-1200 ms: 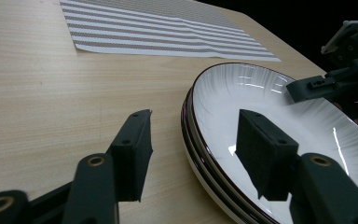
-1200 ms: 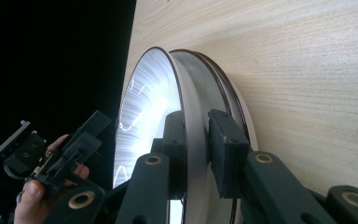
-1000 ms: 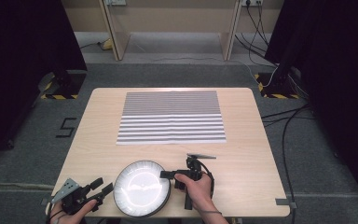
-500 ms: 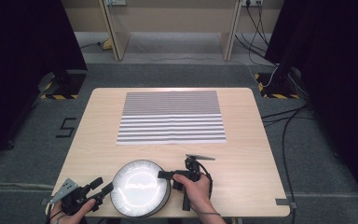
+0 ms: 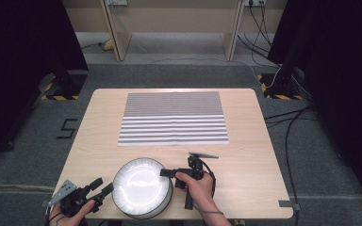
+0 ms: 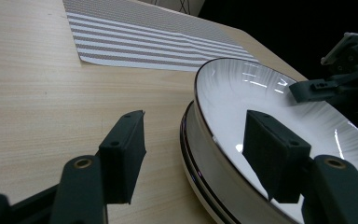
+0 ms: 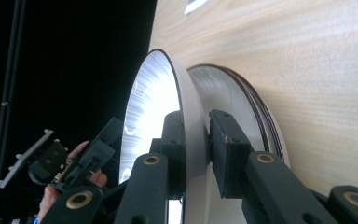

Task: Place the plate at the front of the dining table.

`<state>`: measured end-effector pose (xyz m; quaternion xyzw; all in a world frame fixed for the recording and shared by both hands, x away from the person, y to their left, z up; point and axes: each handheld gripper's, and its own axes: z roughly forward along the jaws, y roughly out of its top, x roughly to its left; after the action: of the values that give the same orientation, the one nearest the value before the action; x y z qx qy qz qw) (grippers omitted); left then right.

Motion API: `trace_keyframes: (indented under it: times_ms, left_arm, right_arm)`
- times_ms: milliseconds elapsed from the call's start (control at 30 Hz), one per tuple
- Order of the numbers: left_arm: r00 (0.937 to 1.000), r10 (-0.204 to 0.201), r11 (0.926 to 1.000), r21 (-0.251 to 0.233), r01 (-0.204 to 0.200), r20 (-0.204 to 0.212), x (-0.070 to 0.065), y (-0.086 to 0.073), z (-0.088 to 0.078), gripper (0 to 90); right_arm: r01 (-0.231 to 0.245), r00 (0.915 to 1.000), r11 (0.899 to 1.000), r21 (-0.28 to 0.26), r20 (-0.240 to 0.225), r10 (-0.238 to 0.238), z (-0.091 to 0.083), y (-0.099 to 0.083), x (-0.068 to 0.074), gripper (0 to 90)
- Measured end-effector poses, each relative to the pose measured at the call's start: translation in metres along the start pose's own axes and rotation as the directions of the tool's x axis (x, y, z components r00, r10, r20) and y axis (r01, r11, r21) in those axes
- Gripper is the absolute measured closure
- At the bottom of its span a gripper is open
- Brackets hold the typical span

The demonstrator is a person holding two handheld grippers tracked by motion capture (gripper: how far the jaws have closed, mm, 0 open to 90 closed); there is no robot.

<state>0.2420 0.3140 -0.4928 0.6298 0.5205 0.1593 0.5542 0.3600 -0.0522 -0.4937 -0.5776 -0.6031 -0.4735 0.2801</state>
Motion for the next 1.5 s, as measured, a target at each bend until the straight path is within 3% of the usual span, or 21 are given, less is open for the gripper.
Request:
trace_keyframes:
  times_ms: [433, 900, 1500]
  left_arm:
    - [0.9998, -0.021, 0.9989, -0.042, 0.021, 0.000, -0.001, 0.004, -0.004, 37.6]
    - [0.9997, -0.023, 0.9989, -0.041, 0.022, -0.010, 0.002, 0.005, -0.005, 37.5]
    - [0.9993, -0.031, 0.9992, -0.024, 0.030, -0.024, 0.006, 0.002, -0.003, 37.5]
  right_arm:
    - [-0.015, 0.9998, 0.999, -0.050, -0.012, 0.014, -0.008, 0.008, -0.002, 76.6]
    - [-0.032, 0.9995, 0.993, -0.114, -0.004, 0.032, -0.024, 0.022, -0.005, 76.7]
    - [-0.019, 0.9998, 0.990, -0.140, 0.005, 0.019, -0.033, 0.033, 0.001, 76.6]
